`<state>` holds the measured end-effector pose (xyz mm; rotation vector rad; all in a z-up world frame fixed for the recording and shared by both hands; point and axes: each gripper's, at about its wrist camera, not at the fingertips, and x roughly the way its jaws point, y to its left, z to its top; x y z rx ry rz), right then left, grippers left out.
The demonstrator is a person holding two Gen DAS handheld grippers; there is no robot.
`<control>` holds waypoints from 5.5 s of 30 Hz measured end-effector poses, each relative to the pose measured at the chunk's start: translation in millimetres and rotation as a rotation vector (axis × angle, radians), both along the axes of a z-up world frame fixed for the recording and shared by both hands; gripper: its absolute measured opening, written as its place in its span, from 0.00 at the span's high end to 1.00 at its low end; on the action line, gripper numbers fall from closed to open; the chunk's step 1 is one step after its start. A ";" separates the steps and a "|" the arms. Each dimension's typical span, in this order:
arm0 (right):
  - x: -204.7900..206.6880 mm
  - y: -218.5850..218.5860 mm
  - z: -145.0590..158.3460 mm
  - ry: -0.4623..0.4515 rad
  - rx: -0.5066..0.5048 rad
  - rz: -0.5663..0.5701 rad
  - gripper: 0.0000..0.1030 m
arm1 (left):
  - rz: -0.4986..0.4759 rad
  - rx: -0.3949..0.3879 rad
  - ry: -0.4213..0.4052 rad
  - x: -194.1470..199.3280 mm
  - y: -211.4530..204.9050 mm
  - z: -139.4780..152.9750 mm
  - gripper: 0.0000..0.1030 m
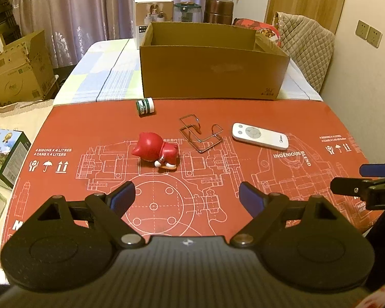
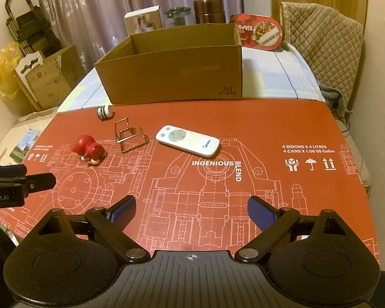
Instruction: Organize rigid objects
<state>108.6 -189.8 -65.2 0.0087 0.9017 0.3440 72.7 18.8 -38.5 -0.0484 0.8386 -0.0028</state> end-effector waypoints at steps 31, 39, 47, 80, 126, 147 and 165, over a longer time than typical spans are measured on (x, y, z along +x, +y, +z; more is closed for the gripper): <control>97.9 34.7 -55.0 -0.074 -0.101 0.379 0.12 | -0.135 0.078 0.006 102.1 49.5 -61.7 0.17; 119.8 41.1 -71.1 -0.060 -0.146 0.430 0.12 | -0.167 0.081 0.018 120.2 47.9 -74.8 0.17; 132.1 45.1 -83.0 -0.046 -0.206 0.499 0.12 | -0.192 0.080 0.032 131.2 46.6 -86.2 0.20; 178.9 60.4 -100.6 -0.024 -0.221 0.551 0.27 | -0.189 -0.010 0.001 125.6 35.6 -87.2 0.39; 79.8 46.7 -118.4 -0.243 -0.044 0.193 0.63 | -0.193 -0.049 -0.027 100.2 2.3 -85.7 0.39; 61.1 28.0 -71.5 -0.216 0.020 0.078 0.64 | -0.210 -0.065 -0.054 86.0 -31.5 -61.5 0.39; 29.6 22.3 -18.9 -0.305 0.013 0.067 0.64 | -0.187 -0.055 -0.100 66.0 -38.3 -16.4 0.39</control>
